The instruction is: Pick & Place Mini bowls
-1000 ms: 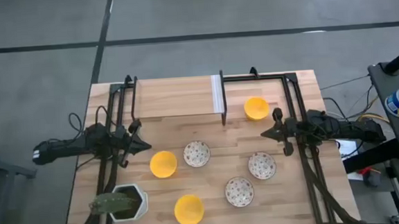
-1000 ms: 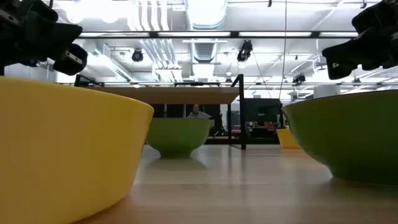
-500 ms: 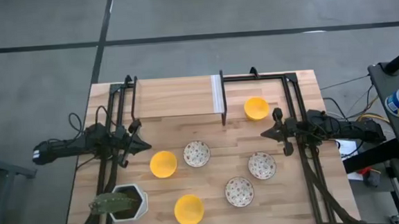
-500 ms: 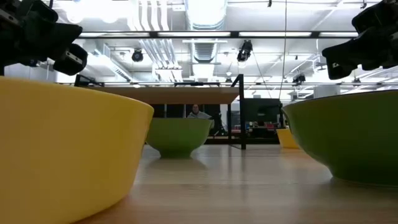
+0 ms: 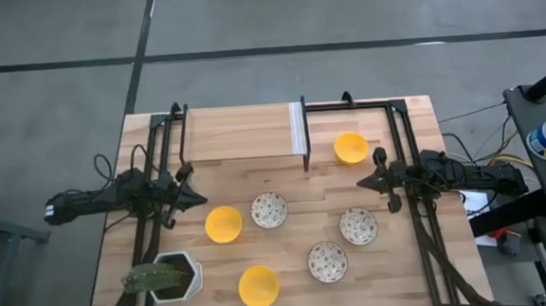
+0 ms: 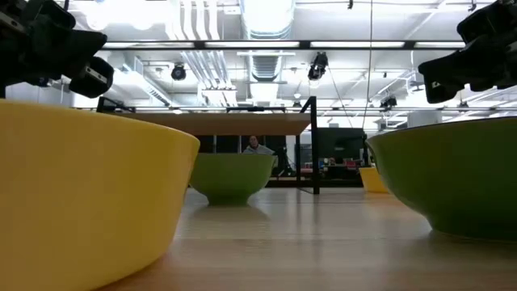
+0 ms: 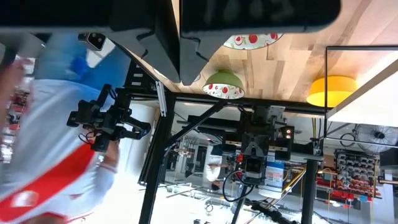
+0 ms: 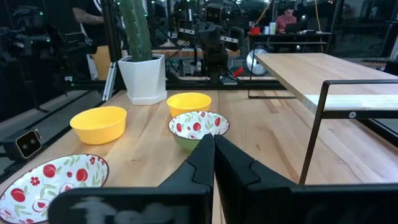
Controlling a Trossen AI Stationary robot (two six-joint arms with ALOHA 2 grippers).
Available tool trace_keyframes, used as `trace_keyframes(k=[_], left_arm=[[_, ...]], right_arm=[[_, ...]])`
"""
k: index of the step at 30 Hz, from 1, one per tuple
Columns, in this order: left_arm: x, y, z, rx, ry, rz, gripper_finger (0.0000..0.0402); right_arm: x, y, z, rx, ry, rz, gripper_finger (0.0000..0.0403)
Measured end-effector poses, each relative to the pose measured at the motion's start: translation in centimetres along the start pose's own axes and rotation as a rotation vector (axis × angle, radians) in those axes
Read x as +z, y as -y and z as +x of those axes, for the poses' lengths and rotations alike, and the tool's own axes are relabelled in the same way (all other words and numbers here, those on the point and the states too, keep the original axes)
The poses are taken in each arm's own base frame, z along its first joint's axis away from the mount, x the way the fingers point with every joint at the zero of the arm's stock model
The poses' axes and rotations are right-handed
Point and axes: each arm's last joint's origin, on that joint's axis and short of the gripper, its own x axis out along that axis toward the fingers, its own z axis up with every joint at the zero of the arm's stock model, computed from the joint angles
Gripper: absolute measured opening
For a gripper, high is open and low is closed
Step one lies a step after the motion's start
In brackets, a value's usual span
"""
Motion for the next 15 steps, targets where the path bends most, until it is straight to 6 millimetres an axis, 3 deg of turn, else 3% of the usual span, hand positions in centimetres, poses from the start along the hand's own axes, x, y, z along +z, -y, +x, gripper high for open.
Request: trace_keyframes(k=[7,13,15], left_arm=[[0.00,0.00,0.00,0.000,0.000,0.000,0.0000],[0.00,0.00,0.00,0.000,0.000,0.000,0.0000],[0.00,0.00,0.00,-0.001,0.000,0.000,0.0000]], right_arm=[[0.01,0.00,-0.01,0.000,0.001,-0.005,0.0008],[0.02,0.00,0.00,-0.001,0.002,-0.239,0.0008],[0.15,-0.03,0.00,0.006,0.016,-0.213,0.0008]])
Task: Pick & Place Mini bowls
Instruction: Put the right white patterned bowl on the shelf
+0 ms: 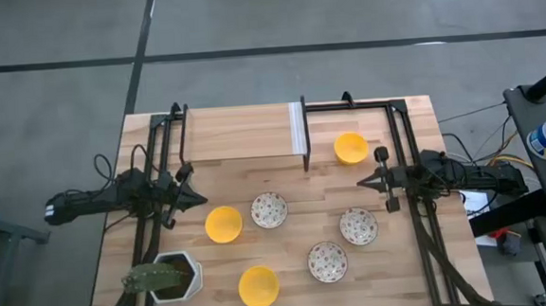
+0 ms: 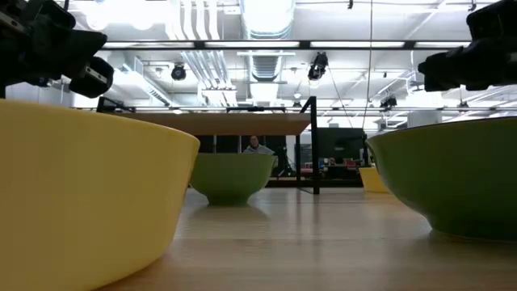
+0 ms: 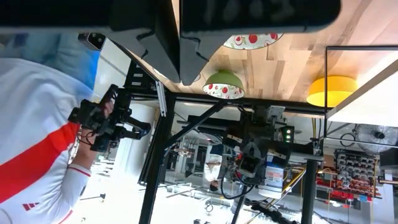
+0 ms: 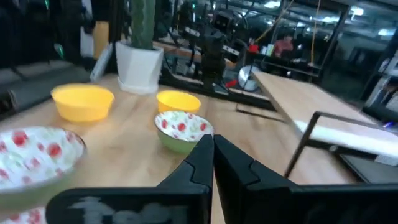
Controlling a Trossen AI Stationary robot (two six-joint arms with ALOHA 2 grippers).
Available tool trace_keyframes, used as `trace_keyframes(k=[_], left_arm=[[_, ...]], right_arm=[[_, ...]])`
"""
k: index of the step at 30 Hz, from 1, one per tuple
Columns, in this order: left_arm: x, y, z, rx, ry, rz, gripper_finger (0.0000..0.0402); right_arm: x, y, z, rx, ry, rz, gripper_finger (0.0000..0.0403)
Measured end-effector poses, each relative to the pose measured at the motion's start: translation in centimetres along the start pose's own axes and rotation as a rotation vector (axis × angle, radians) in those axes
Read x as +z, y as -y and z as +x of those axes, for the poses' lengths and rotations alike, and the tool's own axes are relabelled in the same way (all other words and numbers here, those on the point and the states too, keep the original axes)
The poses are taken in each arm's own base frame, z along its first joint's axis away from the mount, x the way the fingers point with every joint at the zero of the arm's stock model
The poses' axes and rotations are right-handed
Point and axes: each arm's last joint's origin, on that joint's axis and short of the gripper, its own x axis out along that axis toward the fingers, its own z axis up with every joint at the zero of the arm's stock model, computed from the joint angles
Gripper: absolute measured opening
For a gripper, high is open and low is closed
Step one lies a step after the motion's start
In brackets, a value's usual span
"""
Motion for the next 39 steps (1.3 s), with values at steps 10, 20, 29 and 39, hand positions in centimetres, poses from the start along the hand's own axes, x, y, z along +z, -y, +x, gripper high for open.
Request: trace_keyframes(k=[10,20,29,39], left_arm=[[0.0,0.0,0.0,0.001,-0.002,-0.001,0.0000],[0.0,0.0,0.0,0.001,-0.004,-0.001,0.0000],[0.0,0.0,0.0,0.001,-0.004,-0.001,0.0000],[0.0,0.0,0.0,0.001,-0.004,-0.001,0.0000]], right_arm=[[1.7,0.5,-0.1,-0.014,0.199,0.883,0.0008],[2.8,0.8,-0.3,0.016,0.352,1.276,0.0008],[1.3,0.4,1.9,0.039,-0.030,1.589,0.0054],[4.2,1.0,4.0,-0.143,-0.557,1.383,0.0142]])
